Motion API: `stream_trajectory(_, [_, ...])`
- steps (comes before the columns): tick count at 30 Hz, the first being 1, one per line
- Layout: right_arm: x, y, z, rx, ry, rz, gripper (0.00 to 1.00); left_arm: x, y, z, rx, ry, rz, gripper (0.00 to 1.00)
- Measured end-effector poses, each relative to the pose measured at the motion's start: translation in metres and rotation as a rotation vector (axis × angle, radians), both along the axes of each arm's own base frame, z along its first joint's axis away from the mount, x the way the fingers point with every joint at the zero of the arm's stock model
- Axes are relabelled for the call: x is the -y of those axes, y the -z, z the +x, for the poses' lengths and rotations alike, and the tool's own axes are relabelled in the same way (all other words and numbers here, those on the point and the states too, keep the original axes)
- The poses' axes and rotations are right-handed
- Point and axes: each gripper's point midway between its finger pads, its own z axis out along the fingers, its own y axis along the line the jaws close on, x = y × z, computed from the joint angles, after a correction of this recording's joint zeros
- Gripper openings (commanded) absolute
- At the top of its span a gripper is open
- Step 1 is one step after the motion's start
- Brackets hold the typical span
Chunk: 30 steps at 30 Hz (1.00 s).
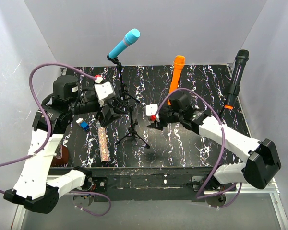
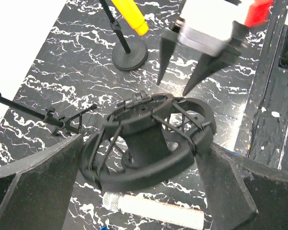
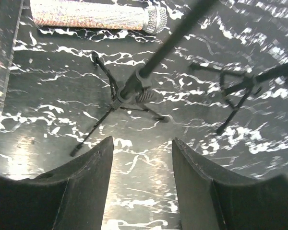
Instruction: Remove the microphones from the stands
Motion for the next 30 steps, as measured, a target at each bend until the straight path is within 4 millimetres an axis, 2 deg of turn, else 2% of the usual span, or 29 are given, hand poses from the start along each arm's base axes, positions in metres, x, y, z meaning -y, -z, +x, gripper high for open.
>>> stream_trajectory(3, [0.006, 0.007, 0.002, -0.183, 0.063, 0.016, 0.58, -0.003, 0.006, -0.004, -0.013, 0.018, 0.037, 0.98])
stream_trajectory(7, [0.006, 0.024, -0.004, -0.428, 0.105, -0.005, 0.59, -0.001, 0.011, 0.005, -0.035, 0.023, 0.067, 0.98])
stream_trajectory(10, [-0.003, 0.019, -0.005, -0.52, 0.104, -0.009, 0.59, -0.001, 0.012, 0.006, -0.04, 0.017, 0.067, 0.98])
stream_trajectory(14, [-0.023, -0.008, 0.009, -0.557, 0.102, 0.035, 0.61, 0.001, 0.004, 0.004, -0.017, 0.015, 0.031, 0.98])
stream_trajectory(17, [-0.036, -0.018, 0.017, -0.58, 0.082, 0.052, 0.61, 0.002, 0.005, -0.001, 0.003, 0.02, 0.004, 0.98])
stream_trajectory(20, [-0.044, -0.012, 0.023, -0.618, 0.077, 0.039, 0.61, 0.001, 0.009, -0.004, 0.006, 0.017, -0.008, 0.98])
stream_trajectory(23, [-0.045, 0.003, 0.022, -0.662, 0.074, 0.004, 0.59, 0.002, 0.007, -0.001, 0.012, 0.026, -0.029, 0.98])
stream_trajectory(28, [-0.043, 0.021, 0.017, -0.703, 0.061, -0.04, 0.54, -0.019, 0.004, 0.016, -0.003, -0.036, -0.072, 0.98])
stream_trajectory(30, [-0.043, 0.024, 0.015, -0.715, 0.054, -0.047, 0.52, -0.022, 0.004, 0.018, -0.003, -0.04, -0.075, 0.98])
